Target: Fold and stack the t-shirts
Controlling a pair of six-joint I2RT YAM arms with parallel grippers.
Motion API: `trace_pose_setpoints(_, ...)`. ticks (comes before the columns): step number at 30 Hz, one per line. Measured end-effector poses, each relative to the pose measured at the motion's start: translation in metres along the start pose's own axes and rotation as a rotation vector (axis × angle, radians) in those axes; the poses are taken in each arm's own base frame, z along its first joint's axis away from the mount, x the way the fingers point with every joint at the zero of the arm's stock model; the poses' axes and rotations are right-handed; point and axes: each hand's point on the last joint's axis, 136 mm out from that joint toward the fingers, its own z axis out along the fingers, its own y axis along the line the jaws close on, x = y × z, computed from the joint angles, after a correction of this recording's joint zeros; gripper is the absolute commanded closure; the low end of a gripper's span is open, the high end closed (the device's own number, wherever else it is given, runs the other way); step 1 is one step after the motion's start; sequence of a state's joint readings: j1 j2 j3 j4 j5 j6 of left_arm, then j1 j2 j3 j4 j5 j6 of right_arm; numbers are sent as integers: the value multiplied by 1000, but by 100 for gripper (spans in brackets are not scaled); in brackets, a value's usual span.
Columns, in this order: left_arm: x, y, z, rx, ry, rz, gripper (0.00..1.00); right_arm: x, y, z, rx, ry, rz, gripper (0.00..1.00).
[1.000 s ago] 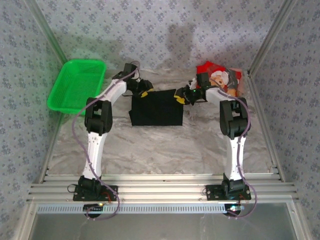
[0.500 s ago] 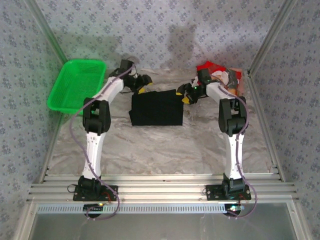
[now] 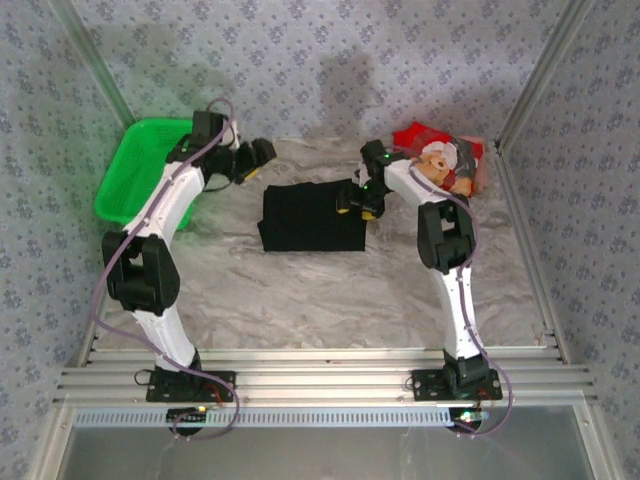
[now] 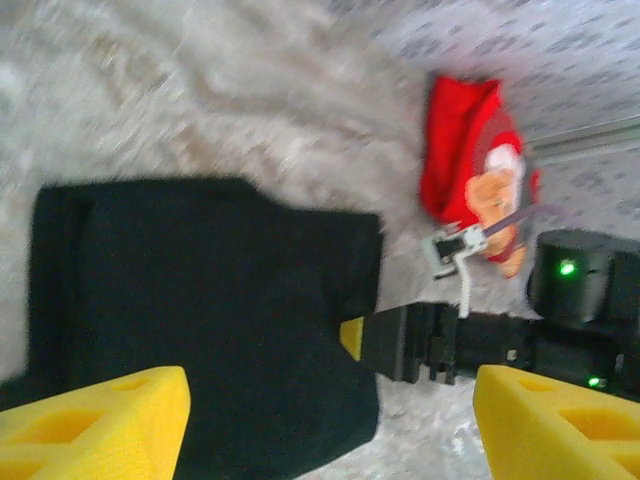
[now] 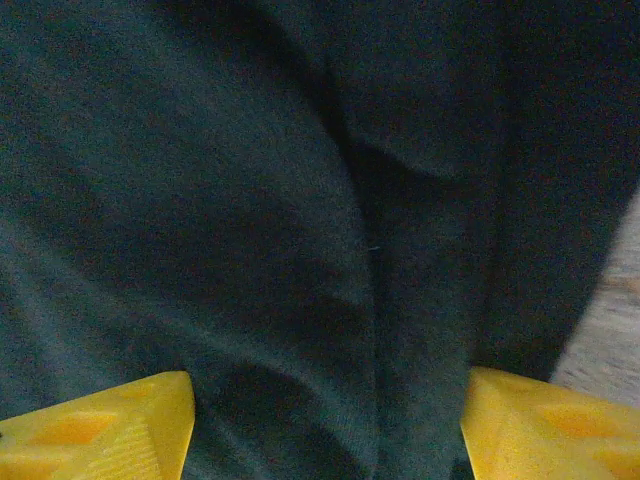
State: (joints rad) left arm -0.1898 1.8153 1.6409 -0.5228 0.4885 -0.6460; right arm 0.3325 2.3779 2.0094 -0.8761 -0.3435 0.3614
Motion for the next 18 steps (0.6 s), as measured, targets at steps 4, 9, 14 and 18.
trace_pose_setpoints(4, 26, 45, -6, -81, 36, -72, 25, -3, 5, -2, 43, -15, -39, 28)
trace_pose_setpoints(9, 26, 58, -60, -98, -65, -95, 24, 0, -2, -1, 148, -12, -79, 28)
trace_pose_setpoints(14, 23, 46, -107, -74, -174, -54, 23, 5, -10, -3, 267, -1, -130, 27)
trace_pose_setpoints(18, 31, 53, -114, -86, -175, -58, 23, 7, -12, 4, 328, 15, -172, 28)
